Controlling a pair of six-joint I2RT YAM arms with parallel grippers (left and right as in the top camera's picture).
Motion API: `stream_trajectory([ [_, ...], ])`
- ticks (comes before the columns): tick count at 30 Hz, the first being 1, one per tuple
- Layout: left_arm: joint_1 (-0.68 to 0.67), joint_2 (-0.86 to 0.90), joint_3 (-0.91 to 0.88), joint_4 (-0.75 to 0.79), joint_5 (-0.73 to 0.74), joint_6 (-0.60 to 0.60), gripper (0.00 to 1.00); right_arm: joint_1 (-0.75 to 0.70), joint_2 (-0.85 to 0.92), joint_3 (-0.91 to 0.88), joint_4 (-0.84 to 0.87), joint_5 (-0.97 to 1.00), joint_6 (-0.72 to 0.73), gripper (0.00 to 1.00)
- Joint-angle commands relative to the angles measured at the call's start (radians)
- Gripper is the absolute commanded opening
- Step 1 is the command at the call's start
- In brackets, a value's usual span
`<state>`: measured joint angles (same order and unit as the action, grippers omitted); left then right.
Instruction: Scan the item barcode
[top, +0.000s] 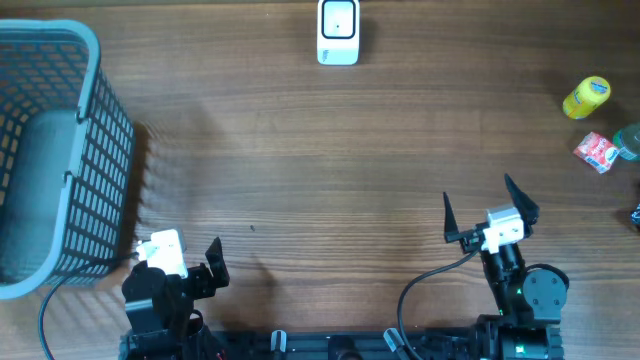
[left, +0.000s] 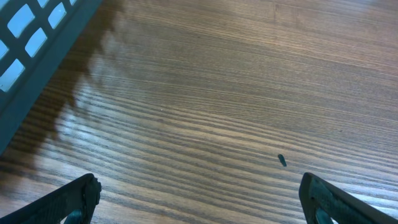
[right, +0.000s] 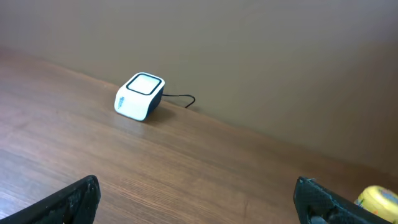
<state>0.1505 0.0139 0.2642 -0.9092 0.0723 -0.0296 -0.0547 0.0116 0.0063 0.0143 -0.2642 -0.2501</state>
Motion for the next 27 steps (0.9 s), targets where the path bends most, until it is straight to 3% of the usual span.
stream_trajectory([
  [1, -0.005, -0.003, 0.000, 0.002, -0.003, -0.009, 1.00, 0.004, -0.008, -0.001, 0.003, 0.024, 0.067, 1.00],
  [13, -0.005, -0.003, 0.000, -0.001, -0.006, -0.009, 1.00, 0.004, -0.008, -0.001, 0.004, 0.024, 0.066, 1.00],
  [16, -0.005, -0.003, 0.000, 0.006, 0.120, -0.009, 1.00, 0.004, -0.008, -0.001, 0.003, 0.024, 0.066, 1.00],
  [18, -0.007, -0.004, 0.001, 0.016, 0.108, 0.017, 1.00, 0.004, -0.008, -0.001, 0.003, 0.024, 0.066, 1.00],
  [20, -0.011, -0.005, 0.001, 0.124, 0.156, 0.019, 1.00, 0.004, -0.008, -0.001, 0.003, 0.024, 0.066, 1.00],
  [22, -0.039, -0.010, 0.001, 0.399, 0.198, 0.025, 1.00, 0.004, -0.008, -0.001, 0.003, 0.024, 0.066, 1.00],
  [25, -0.069, -0.010, -0.003, 0.588, 0.196, 0.031, 1.00, 0.004, -0.008, -0.001, 0.003, 0.024, 0.066, 1.00],
  [27, -0.088, -0.010, -0.030, 0.697, 0.196, 0.105, 1.00, 0.004, -0.008, -0.001, 0.003, 0.024, 0.066, 1.00],
])
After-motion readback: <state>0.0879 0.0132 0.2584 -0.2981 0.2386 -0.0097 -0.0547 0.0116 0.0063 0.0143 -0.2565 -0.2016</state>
